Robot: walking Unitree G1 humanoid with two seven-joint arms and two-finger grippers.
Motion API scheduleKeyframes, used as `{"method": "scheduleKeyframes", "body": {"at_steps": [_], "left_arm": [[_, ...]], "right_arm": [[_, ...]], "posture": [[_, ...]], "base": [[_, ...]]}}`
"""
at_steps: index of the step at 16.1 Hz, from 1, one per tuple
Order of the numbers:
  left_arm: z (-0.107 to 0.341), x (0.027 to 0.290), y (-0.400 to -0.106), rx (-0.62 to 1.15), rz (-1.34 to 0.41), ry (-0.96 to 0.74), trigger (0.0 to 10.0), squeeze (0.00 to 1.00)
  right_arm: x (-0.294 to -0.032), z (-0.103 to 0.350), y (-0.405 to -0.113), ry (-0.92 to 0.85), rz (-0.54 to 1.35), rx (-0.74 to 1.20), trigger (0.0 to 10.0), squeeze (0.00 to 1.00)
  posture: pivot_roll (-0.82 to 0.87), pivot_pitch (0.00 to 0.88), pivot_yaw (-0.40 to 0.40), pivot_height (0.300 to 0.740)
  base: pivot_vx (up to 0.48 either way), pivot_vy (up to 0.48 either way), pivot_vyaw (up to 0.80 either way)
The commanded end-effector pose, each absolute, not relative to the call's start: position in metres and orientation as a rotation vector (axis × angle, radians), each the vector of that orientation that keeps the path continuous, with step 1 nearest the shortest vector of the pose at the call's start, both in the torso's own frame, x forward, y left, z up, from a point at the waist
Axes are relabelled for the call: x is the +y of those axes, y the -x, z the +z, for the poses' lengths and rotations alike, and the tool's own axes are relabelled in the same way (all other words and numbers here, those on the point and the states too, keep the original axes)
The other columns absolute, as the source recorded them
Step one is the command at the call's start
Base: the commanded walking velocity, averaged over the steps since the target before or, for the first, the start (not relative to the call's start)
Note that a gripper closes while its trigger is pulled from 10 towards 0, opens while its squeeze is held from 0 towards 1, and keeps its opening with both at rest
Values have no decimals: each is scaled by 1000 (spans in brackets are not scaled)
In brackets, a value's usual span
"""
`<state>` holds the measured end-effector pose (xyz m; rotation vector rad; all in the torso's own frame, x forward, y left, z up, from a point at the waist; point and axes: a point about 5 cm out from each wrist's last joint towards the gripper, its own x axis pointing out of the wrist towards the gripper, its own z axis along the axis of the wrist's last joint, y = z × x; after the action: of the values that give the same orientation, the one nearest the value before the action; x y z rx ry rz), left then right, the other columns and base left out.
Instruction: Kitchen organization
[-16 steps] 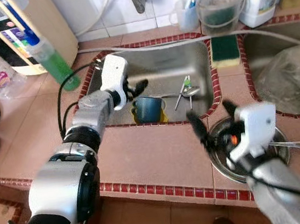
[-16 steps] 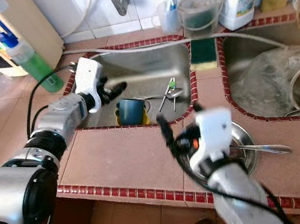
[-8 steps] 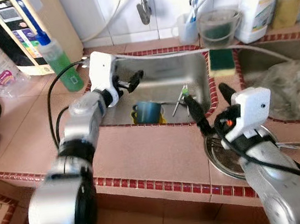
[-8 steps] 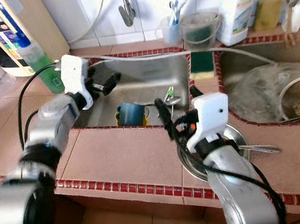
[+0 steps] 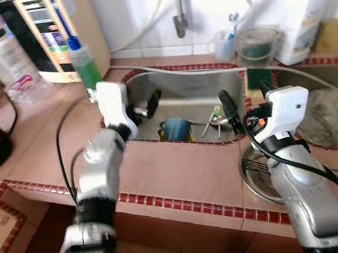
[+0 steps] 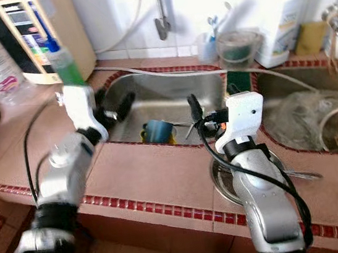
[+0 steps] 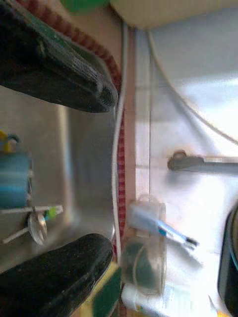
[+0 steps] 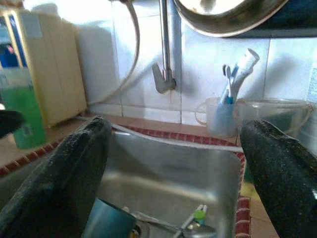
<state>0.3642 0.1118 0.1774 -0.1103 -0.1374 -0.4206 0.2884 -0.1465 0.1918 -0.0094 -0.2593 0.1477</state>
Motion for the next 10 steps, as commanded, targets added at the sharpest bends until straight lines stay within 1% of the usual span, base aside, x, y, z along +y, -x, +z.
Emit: {"method": "scheduleKeyframes", "body": {"at_steps": [1,5,7,9,10], "left_arm": [[181,111,-362,-156,-394,106,10000,0],[174,98,-345,-142,-408,119,10000,0],[174,98,-342,-144,-422,140,10000,0],[175,100,-342,-141,-423,155,10000,0],[176,100,-341,-135,-425,154,10000,0]], "right_arm": [[-144,192,-291,18,153,-256,10000,0],[-137,188,-296,30,176,-249,10000,0],[-135,187,-297,45,189,-238,10000,0],[-136,186,-298,50,188,-237,10000,0],[-136,189,-297,43,187,-275,10000,0]], "posture": [[-271,0,87,736],[-261,0,77,736],[-260,0,71,736],[-259,0,68,736],[-259,0,63,736]], "base": [[0,0,-800],[0,0,-791],[0,0,-788],[0,-480,-784],[0,-480,0]]}}
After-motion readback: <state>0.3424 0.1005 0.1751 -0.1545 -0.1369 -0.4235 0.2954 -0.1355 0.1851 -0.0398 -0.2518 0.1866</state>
